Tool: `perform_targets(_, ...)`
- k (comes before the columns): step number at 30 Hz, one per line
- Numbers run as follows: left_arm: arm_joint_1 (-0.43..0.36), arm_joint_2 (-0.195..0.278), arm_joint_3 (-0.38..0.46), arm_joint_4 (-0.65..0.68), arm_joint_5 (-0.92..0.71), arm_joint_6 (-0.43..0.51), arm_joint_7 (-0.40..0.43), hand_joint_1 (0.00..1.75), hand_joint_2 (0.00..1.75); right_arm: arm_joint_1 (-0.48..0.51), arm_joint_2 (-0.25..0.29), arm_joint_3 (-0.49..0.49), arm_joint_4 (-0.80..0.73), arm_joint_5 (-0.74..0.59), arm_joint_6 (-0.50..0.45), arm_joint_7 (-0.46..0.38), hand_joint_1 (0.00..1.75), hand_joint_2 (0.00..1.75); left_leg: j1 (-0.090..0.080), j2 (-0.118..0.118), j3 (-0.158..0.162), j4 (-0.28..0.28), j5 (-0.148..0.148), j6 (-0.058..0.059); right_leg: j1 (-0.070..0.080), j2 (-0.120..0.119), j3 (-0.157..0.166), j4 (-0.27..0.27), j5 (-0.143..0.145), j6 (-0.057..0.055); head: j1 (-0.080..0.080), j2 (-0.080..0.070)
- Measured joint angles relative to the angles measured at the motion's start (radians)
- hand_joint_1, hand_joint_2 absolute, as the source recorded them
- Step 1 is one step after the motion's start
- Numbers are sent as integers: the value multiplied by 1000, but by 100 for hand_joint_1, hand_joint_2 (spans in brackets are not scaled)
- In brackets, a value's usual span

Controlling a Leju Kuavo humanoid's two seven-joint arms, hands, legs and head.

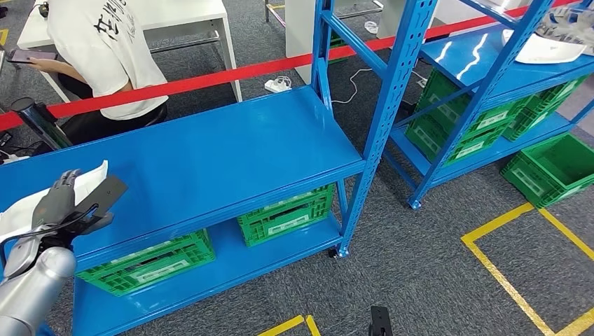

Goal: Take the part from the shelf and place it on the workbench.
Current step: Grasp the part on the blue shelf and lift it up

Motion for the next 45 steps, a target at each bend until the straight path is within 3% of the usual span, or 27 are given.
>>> perform_targets(14, 1, 145, -35, 16, -52, -48, 172, 0, 175, 0, -2, -4, 0, 1, -16, -10, 0, 0, 1, 1, 1, 0, 0, -1, 1, 0, 1, 0, -1, -1, 0, 0)
perform_targets(25, 2, 186, -42, 16, -54, -46, 187, 0, 175, -1, -2, -5, 0, 3, -14, -18, 0, 0, 1, 0, 2, 0, 1, -1, 1, 0, 2, 0, 0, -1, 0, 0)
perform_targets(26, 2, 189, -43, 16, -54, -43, 187, 6, 175, -1, -2, -5, 0, 5, -13, -19, 0, 0, 1, 0, 2, 0, 1, -1, 1, 0, 2, 0, 0, -1, 0, 0)
perform_targets(30, 5, 202, -44, 16, -53, -31, 163, 175, 175, -1, -2, -5, 0, 8, -10, -24, 0, 0, 1, 0, 2, 0, 1, -2, 1, 0, 2, 0, 0, -1, 0, 0)
perform_targets(45, 37, 234, -44, 16, -25, 84, 33, 175, 175, -3, -2, -5, 0, 37, 14, -19, 0, 0, 2, 0, 3, -1, 1, -2, 2, 0, 2, 0, 0, -1, 0, 0)
